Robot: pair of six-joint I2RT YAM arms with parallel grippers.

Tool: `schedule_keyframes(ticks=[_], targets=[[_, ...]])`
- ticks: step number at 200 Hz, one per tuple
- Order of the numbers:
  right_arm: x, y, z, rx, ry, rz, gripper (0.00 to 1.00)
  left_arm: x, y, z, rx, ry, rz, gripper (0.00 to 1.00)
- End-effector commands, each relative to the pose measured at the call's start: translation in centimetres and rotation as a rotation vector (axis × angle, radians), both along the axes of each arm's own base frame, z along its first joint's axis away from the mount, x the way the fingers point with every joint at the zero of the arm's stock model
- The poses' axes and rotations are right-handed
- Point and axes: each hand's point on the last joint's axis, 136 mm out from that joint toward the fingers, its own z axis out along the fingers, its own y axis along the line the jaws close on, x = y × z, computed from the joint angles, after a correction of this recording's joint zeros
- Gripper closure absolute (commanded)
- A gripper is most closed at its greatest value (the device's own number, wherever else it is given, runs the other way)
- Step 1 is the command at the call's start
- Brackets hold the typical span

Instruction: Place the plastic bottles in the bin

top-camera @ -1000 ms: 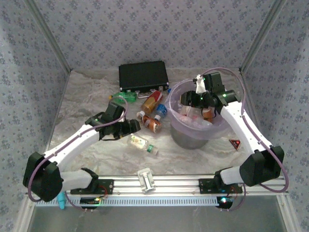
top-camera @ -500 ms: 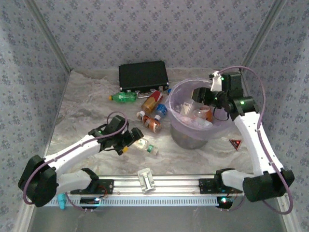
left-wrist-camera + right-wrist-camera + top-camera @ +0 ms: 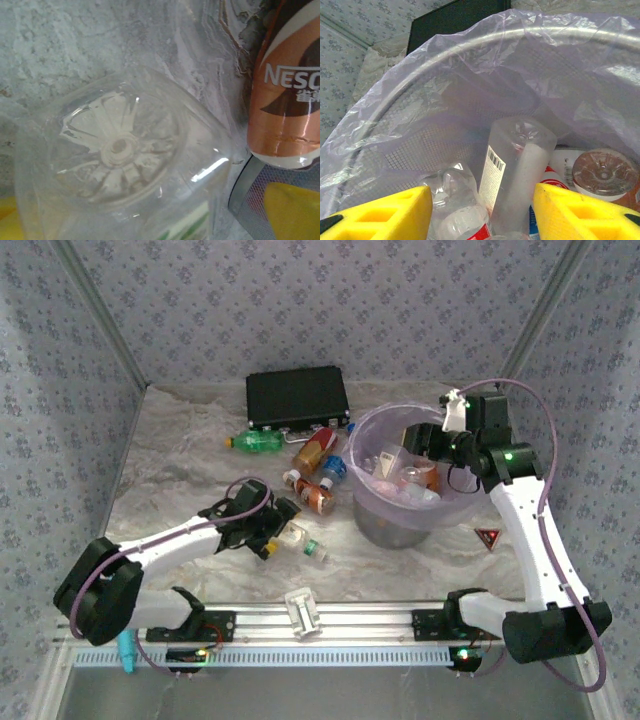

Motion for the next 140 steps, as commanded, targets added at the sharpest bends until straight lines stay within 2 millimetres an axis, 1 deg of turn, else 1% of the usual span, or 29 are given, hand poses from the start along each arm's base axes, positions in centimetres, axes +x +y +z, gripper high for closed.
schedule_keyframes(ticks=[1, 11, 28, 43, 64, 85, 113, 140], targets=[[-0.6, -0.7, 0.7, -0.019, -0.022, -0.006, 0.42, 0.3, -0.1, -0.3, -0.017, 0.011, 0.047, 0.11], [-0.6, -0.7, 0.8, -0.018, -0.025, -0.006, 0.42, 0.2, 0.0, -0.8, -0.007, 0.024, 0.049, 0.14], [-0.6, -0.6, 0.8, -0.014, -0.026, -0.004, 0.42, 0.1, 0.0, -1.2, 0.000, 0.035, 0.045, 0.25], [-0.6, -0.6, 0.9, -0.013, -0.026, -0.005, 0.42, 0.0, 0.2, -1.4, 0.011, 0.040, 0.049, 0.30], [-0.6, -0.7, 1.2, -0.014, -0.032, -0.005, 0.42, 0.0, 0.4, -1.3, 0.024, 0.035, 0.057, 0.34], [-0.7, -0.7, 1.7, -0.015, -0.039, -0.004, 0.42, 0.4, 0.7, -0.7, 0.039, 0.017, 0.059, 0.38], [-0.9, -0.4, 2.9, -0.005, -0.063, 0.020, 0.41, 1.2, 1.1, 1.0, 0.073, -0.031, 0.042, 0.43], [-1.5, 0.4, 4.8, 0.024, -0.103, 0.068, 0.41, 2.7, 1.2, 4.1, 0.079, -0.127, -0.024, 0.45]])
